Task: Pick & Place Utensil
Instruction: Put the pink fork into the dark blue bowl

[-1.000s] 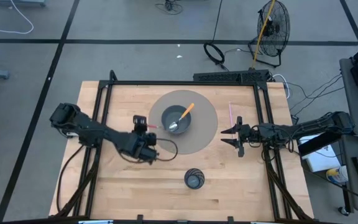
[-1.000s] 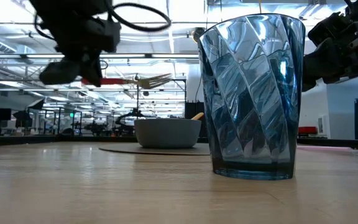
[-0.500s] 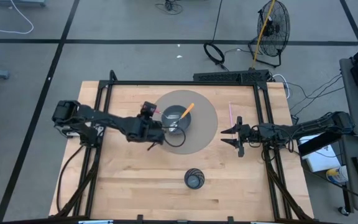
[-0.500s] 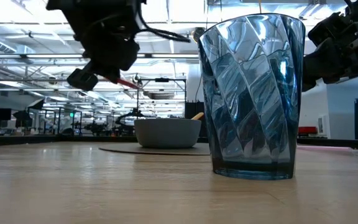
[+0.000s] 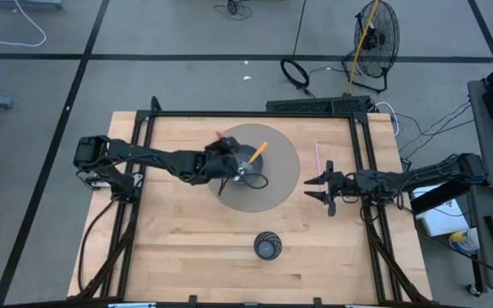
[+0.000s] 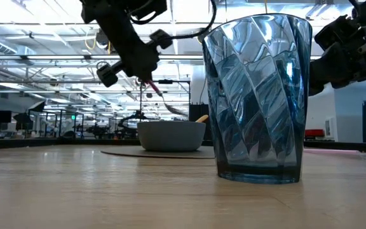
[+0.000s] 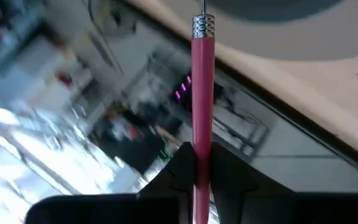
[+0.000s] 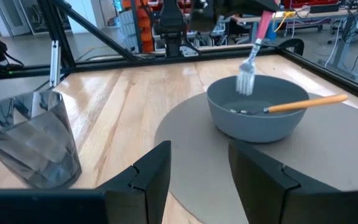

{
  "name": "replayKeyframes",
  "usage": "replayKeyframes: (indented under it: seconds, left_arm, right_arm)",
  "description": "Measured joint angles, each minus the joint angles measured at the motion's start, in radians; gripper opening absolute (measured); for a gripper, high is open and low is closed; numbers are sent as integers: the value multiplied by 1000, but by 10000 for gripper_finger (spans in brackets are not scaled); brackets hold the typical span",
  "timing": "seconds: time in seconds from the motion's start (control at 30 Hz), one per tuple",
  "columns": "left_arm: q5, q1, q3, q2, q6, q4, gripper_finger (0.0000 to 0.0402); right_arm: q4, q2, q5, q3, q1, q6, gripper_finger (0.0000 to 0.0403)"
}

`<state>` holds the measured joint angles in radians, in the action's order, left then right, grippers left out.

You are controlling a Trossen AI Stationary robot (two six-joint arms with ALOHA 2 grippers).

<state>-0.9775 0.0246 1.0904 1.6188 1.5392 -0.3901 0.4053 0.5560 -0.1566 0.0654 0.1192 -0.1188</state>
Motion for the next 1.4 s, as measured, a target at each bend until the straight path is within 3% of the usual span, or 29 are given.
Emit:
replayKeyframes:
  seconds: [0.2, 0.43, 0.73, 1.0, 1.27, 1.4]
  left_arm:
    - [62, 15, 0, 0, 151, 37, 35]
    - [187, 45, 0, 0, 149, 51, 30]
    - [259, 91, 0, 5, 97, 50, 25]
    - [259, 119, 2, 75, 117, 48, 46]
    - [292, 139, 2, 97, 108, 48, 27]
    - [302, 145, 2, 97, 87, 51, 55]
  right_arm:
    - [-31, 0, 0, 0, 0, 0, 155]
    - [-33, 0, 0, 0, 0, 7, 155]
    - [-36, 0, -2, 0, 0, 7, 155]
    - [-35, 1, -2, 0, 0, -7, 155]
    - [-37, 2, 0, 0, 0, -8, 155]
    - [-38, 2, 0, 0, 0, -8, 155]
